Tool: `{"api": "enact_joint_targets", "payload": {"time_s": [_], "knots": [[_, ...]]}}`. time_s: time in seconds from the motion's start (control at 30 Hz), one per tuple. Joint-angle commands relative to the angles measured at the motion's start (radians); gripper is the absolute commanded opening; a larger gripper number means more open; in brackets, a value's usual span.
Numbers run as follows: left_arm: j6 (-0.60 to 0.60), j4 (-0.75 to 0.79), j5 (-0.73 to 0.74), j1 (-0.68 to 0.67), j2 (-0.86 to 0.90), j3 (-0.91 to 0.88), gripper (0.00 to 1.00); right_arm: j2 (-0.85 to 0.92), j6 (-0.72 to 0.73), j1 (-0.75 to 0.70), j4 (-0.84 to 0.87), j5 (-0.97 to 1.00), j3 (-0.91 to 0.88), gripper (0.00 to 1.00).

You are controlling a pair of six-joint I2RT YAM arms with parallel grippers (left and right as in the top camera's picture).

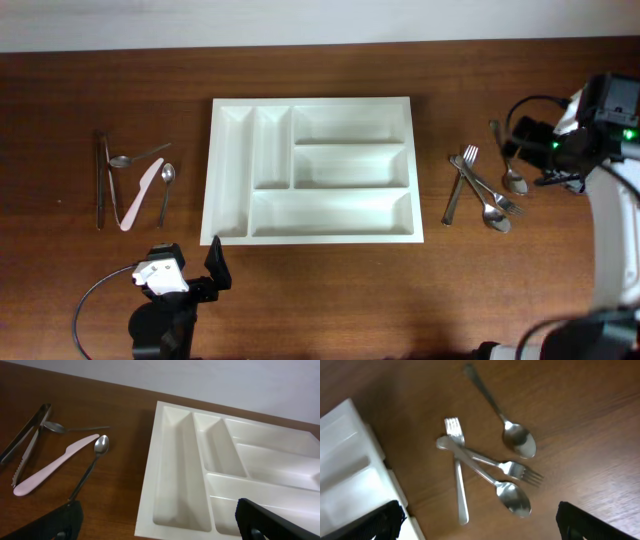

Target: Pack container

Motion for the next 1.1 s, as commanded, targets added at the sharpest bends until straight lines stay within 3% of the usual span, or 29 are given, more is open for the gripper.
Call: {"api": "enact_joint_targets", "payload": {"time_s": [0.0,0.27,0.47,1.07], "knots": [[0.016,0.000,0.001,0.004,-0.006,-0.004,0.99,0.085,0.032,-0.058,0.005,-0.016,0.017,0.99],[0.016,0.000,0.001,0.004,-0.006,-0.004,0.99,0.299,0.026,-0.085,0.021,-0.046,0.017,0.99],[0.016,0.000,0.001,0.004,-0.006,-0.004,0.99,0.312,0.036,-0.089,0.074,-0.041,0.012,0.91],[0.016,0.000,0.001,0.004,-0.006,-0.004,0.99,0.475,0.072,-0.116,0.190,-0.076,-0.008,0.90]]}}
